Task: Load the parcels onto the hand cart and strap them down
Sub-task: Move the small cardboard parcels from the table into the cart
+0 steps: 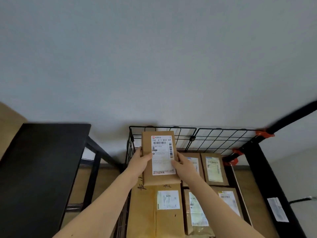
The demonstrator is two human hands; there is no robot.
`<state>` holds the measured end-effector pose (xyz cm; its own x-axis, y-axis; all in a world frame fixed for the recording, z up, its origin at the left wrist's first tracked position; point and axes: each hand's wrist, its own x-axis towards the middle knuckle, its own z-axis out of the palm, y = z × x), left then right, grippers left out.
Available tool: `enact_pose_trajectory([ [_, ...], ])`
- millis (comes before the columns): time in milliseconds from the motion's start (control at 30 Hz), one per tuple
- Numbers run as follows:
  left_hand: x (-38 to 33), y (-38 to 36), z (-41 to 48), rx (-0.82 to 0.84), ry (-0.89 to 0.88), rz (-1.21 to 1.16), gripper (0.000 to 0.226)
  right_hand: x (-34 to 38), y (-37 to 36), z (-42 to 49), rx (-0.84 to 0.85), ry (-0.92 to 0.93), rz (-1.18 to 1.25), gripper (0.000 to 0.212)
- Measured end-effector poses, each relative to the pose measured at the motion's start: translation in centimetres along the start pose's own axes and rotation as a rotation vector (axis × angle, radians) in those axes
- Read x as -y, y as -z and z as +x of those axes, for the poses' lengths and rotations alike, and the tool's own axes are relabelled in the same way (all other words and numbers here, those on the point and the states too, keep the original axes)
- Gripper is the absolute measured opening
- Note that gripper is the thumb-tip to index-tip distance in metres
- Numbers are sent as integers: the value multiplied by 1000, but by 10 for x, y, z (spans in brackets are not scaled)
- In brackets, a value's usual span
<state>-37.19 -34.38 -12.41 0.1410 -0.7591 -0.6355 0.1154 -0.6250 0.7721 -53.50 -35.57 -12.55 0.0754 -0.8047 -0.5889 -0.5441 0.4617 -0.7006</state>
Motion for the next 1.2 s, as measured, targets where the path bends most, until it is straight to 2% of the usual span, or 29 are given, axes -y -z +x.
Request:
enact_pose_trajectory([
  [167, 32, -2, 47, -97, 76, 97, 50, -35, -22, 46, 135, -124, 42, 57],
  [367, 75, -2, 99, -212, 182, 246, 47, -65, -50, 88, 302, -253, 122, 64],
  [467, 93, 0, 120, -256, 206, 334, 47, -71, -61, 104, 352, -265, 162, 68],
  [567, 104, 5, 134, -290, 220, 391, 56, -72, -71, 120, 382, -245, 213, 76],
  [700, 112, 9, 141, -301, 171, 454, 59, -74, -79, 136, 374, -212, 229, 83],
  [833, 111, 10, 140, -300, 4, 591, 61, -74, -80, 142, 366, -210, 242, 90],
  [1033, 93, 4, 124, -286, -61, 729, 72, -66, -82, 139, 371, -171, 147, 81],
  [1200, 75, 4, 111, -232, -126, 807, 66, -66, -74, 128, 301, -216, 97, 73],
])
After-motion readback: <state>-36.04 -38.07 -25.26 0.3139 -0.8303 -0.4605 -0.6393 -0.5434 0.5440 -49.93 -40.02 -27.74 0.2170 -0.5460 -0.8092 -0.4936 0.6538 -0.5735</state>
